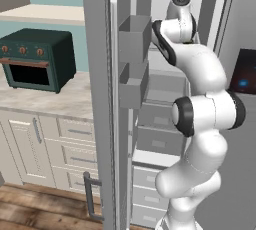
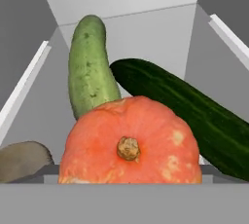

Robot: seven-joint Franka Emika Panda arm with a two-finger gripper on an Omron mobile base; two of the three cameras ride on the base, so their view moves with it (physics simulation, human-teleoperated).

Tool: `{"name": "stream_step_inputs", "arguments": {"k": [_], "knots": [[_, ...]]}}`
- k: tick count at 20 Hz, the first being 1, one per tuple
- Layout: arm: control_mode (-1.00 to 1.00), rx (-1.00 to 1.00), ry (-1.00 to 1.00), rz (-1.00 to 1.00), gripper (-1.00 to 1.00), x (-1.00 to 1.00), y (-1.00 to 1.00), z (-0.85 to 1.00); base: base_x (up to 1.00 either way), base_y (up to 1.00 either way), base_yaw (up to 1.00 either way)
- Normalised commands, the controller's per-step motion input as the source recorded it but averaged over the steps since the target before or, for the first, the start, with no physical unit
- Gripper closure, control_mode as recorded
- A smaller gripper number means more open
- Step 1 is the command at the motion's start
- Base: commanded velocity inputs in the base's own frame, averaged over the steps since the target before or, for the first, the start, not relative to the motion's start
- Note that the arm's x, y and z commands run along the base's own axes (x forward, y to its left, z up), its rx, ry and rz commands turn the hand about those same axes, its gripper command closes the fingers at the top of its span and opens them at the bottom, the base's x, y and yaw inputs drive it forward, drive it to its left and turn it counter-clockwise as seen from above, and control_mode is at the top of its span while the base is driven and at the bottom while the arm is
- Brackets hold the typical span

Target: Take the squash and cucumber from the second highest rack and move them to the highest rack where the cucumber and garlic are located, to maximize freezer space. Close the freezer door after rearranging.

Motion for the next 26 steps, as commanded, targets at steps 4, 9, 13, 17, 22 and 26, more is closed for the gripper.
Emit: {"name": "stream_step_inputs", "arguments": {"k": [4,9,13,17,22,26], "knots": [[-1.00,0.00,0.00,0.00,1.00,0.56,-0.11,-0.09,0.00,0.00,0.00],[-1.00,0.00,0.00,0.00,1.00,0.46,-0.16,-0.30,0.00,0.00,0.00],[-1.00,0.01,0.00,0.00,1.00,0.39,-0.15,-0.34,0.00,0.00,0.00],[-1.00,0.00,0.04,0.00,1.00,0.35,-0.09,-0.46,0.00,0.00,0.00],[-1.00,0.00,0.03,0.00,1.00,0.38,-0.01,-0.52,0.00,0.00,0.00],[-1.00,0.00,0.03,0.00,-1.00,0.36,-0.03,-0.46,0.00,0.00,0.00]]}}
